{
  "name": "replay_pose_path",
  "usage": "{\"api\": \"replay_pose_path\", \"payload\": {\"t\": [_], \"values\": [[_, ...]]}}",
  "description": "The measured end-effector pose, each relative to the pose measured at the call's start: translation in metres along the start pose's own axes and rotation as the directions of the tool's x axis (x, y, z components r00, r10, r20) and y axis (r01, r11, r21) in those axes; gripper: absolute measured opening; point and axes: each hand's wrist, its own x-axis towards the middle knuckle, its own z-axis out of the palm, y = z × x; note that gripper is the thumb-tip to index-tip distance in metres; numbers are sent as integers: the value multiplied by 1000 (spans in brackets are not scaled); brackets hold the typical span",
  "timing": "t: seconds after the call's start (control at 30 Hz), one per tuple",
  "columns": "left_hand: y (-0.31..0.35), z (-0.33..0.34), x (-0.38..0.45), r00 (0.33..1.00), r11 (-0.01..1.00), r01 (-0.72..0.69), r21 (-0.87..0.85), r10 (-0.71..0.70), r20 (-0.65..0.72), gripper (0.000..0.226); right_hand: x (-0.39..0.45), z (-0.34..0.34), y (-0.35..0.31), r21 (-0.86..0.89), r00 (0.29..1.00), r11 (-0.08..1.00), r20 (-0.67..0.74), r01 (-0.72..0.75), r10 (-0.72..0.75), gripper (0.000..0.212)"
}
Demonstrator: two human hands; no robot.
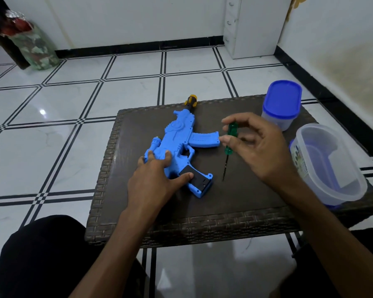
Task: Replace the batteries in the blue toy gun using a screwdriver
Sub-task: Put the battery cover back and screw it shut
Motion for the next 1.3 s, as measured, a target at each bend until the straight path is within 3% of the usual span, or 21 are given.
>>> {"api": "replay_pose_path", "payload": {"t": [0.17, 0.47, 1.0, 1.3], "values": [[-1, 1, 1, 1000, 1000, -3, 3, 3, -5, 80, -19, 10, -8, 263, 1000, 965, 9, 26, -30, 28], [-1, 1, -1, 1000, 1000, -5, 19, 5, -18, 83, -25, 22, -8, 296, 997, 952, 8, 72, -78, 33], [2, 0, -2, 1000, 999, 4, 39, -3, -7, 83, -24, 21, -7, 209, 992, 972, 31, 110, -119, 39], [1, -1, -3, 1000, 1000, 5, 27, -5, -7, 81, -21, 21, -9, 6, 958, 962, 91, 274, -273, 27]]}}
